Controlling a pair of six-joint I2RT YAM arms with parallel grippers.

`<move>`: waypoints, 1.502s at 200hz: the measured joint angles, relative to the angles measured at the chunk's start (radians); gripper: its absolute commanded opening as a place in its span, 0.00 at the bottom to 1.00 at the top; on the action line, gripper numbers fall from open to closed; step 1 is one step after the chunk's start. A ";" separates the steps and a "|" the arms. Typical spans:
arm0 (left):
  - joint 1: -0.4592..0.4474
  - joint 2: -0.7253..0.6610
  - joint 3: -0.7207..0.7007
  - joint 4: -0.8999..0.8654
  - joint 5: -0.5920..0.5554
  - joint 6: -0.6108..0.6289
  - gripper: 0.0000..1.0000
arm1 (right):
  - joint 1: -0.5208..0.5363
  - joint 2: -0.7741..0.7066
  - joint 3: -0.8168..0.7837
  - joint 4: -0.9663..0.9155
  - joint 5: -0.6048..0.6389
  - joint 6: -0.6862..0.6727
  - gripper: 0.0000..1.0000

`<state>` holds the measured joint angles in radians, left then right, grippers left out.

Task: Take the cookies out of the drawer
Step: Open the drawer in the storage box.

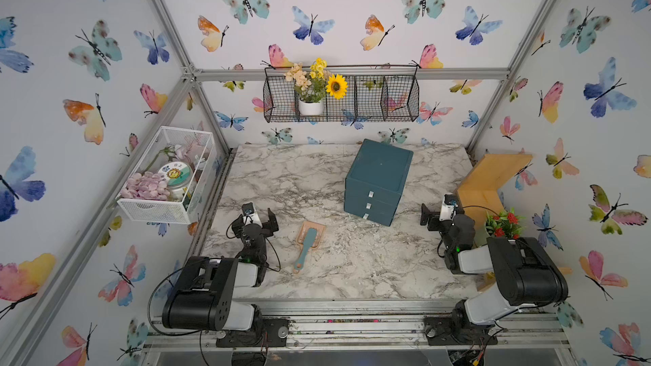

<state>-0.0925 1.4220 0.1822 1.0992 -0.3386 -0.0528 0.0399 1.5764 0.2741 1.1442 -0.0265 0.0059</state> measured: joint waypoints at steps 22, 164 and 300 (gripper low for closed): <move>0.000 0.000 0.000 0.000 0.000 0.000 0.98 | 0.000 0.000 0.000 0.000 0.000 0.000 0.99; 0.008 -0.001 0.000 -0.001 0.002 0.000 0.98 | 0.000 0.000 0.000 0.003 0.000 0.000 0.99; 0.003 -0.373 0.349 -0.571 0.212 -0.173 0.98 | -0.002 -0.363 0.352 -0.789 0.054 0.379 0.98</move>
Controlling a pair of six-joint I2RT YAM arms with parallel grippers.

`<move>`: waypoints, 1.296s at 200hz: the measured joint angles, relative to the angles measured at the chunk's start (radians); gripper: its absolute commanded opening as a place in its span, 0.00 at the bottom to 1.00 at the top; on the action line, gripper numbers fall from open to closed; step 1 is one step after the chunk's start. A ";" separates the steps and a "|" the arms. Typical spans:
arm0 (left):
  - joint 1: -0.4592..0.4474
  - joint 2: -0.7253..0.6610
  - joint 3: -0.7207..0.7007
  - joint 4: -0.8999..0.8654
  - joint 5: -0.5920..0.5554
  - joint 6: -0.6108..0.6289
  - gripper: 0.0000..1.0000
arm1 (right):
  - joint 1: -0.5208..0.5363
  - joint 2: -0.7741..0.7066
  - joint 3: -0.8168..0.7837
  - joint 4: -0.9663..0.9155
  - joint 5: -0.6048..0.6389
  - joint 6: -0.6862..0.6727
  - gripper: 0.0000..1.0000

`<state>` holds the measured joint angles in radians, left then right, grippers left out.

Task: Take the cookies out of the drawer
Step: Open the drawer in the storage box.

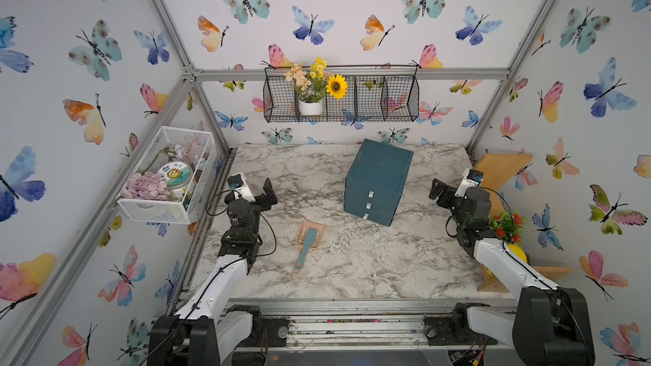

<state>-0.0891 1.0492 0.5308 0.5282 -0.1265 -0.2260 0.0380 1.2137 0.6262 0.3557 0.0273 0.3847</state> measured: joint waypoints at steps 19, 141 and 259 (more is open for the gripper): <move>-0.013 0.005 0.040 -0.045 0.117 -0.079 0.99 | 0.000 0.013 0.039 -0.095 -0.048 0.020 0.98; -0.569 0.178 0.006 0.143 0.240 -0.733 0.80 | 0.000 0.026 0.127 -0.253 -0.136 0.063 0.96; -0.653 0.386 0.060 0.410 0.259 -0.945 0.70 | 0.000 0.385 0.454 -0.271 -0.367 0.033 0.89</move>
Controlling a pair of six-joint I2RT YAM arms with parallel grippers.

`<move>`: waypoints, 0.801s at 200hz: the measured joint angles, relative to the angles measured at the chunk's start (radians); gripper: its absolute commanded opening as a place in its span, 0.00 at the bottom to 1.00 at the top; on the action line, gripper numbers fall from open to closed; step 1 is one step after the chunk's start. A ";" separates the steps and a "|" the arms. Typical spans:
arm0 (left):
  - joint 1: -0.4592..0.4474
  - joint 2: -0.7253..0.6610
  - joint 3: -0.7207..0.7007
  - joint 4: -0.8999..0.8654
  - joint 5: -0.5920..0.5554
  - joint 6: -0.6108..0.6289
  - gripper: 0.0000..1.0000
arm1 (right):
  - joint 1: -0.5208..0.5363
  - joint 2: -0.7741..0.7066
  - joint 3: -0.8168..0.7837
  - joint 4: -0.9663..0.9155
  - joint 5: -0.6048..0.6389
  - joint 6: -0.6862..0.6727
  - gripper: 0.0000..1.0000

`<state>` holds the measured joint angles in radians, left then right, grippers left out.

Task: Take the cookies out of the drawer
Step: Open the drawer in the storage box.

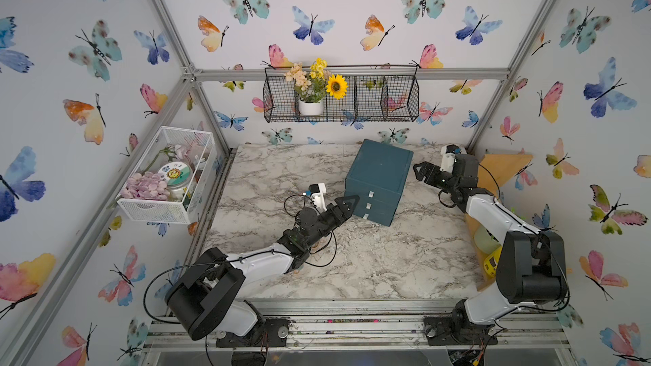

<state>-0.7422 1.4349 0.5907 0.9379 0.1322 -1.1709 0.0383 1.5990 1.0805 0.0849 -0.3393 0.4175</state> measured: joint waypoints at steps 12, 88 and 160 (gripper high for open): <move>0.000 0.005 0.005 0.002 0.000 -0.001 0.70 | 0.000 0.015 0.012 -0.002 -0.026 0.000 0.89; -0.005 0.068 0.024 0.023 0.007 -0.019 0.67 | 0.000 0.059 0.054 -0.006 -0.133 -0.011 0.89; -0.045 0.160 0.094 0.094 0.016 -0.049 0.60 | 0.014 -0.158 -0.039 -0.053 0.087 -0.047 0.90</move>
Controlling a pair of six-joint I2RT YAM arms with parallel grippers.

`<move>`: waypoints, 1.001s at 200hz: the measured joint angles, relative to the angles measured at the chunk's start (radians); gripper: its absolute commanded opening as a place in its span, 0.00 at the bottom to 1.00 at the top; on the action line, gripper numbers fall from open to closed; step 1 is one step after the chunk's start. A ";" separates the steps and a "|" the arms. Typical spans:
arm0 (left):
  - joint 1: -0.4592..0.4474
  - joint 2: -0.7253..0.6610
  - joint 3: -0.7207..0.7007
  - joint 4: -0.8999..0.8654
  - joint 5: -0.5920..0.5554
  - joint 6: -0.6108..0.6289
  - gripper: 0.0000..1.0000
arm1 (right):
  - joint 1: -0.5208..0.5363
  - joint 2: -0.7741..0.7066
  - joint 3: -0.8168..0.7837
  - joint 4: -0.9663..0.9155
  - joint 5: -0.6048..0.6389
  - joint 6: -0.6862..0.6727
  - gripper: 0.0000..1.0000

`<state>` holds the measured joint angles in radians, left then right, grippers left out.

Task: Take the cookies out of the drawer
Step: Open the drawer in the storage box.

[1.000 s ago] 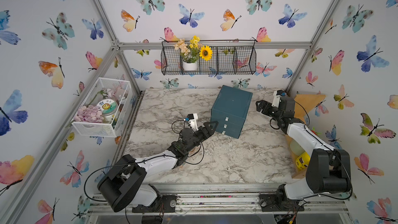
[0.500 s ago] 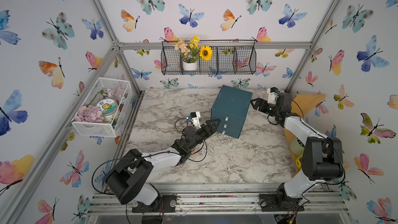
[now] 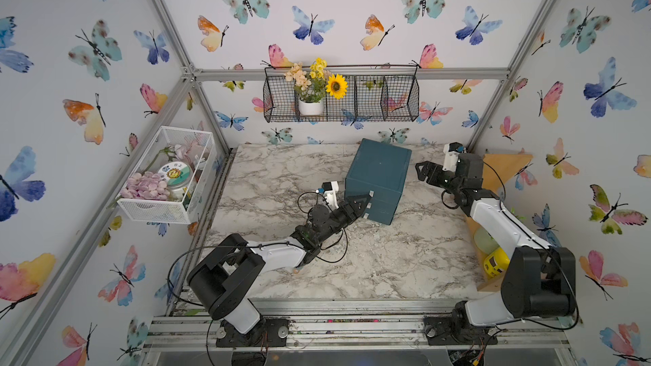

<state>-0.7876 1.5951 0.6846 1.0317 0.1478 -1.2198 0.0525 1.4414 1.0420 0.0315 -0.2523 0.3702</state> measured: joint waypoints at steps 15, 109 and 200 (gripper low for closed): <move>0.000 0.024 0.009 0.019 0.000 -0.010 0.59 | 0.000 -0.072 -0.030 0.005 0.027 -0.002 0.90; -0.010 0.166 0.055 0.123 -0.001 -0.097 0.47 | 0.000 -0.288 -0.120 -0.011 0.069 0.007 0.88; -0.013 0.228 0.092 0.160 -0.040 -0.167 0.30 | 0.000 -0.390 -0.176 -0.024 0.060 0.071 0.85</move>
<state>-0.8009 1.8233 0.7765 1.1919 0.1081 -1.3872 0.0521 1.0515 0.8661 0.0071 -0.1921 0.4412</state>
